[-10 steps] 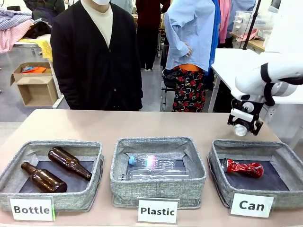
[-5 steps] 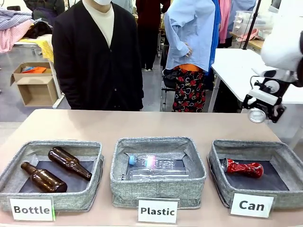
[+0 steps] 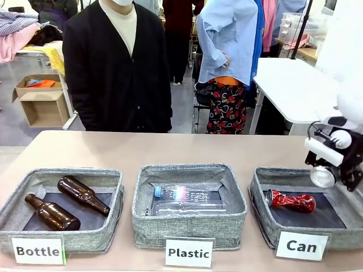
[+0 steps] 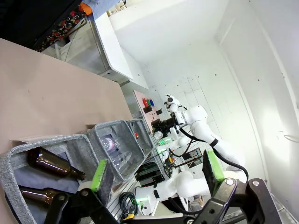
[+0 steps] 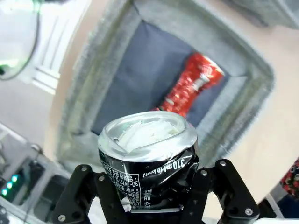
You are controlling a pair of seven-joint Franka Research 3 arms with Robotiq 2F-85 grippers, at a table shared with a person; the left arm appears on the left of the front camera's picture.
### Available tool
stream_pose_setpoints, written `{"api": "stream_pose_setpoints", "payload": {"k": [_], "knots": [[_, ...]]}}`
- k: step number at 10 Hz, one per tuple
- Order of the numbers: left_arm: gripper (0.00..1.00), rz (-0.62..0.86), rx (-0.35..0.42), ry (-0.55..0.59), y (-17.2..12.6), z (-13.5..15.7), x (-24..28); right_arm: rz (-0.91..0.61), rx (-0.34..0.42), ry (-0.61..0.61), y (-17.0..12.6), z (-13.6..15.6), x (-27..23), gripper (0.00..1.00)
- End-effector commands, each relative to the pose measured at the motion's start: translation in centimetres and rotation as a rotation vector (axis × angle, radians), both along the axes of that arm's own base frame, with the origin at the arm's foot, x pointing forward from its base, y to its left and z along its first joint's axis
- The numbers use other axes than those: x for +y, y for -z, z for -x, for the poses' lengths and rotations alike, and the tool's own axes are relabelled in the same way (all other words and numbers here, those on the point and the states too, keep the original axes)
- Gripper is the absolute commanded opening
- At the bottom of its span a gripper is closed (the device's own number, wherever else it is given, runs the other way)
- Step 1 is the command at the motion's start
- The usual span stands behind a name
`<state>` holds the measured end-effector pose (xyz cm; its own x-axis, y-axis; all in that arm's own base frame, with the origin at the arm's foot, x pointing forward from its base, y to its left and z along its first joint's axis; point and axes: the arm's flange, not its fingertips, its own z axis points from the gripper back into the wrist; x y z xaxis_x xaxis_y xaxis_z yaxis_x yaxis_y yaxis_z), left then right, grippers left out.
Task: Sort the can waste into the basket.
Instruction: Pick up the can waste from the table and place it in the right Fabric basket.
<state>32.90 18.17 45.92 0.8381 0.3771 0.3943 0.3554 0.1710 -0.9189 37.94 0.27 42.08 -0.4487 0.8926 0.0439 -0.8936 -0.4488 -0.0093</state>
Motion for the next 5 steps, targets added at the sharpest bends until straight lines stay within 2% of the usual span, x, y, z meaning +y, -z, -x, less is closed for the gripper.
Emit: {"api": "stream_pose_setpoints", "payload": {"k": [1, 2, 4, 5], "knots": [[1.00, 0.002, -0.005, 0.011, -0.08, 0.35, -0.12, -0.061, 0.041, 0.067, 0.34, -0.94, -0.42, 0.00], [1.00, 0.002, -0.005, 0.011, -0.08, 0.35, -0.12, -0.066, 0.057, 0.071, 0.30, -1.43, -0.58, 0.00], [1.00, 0.002, -0.005, 0.011, -0.08, 0.35, -0.12, -0.034, 0.038, 0.053, 0.21, -1.65, -0.34, 0.00], [1.00, 0.002, -0.005, 0.011, -0.08, 0.35, -0.12, -0.009, 0.050, 0.056, 0.40, -1.74, -0.43, 0.33]]}}
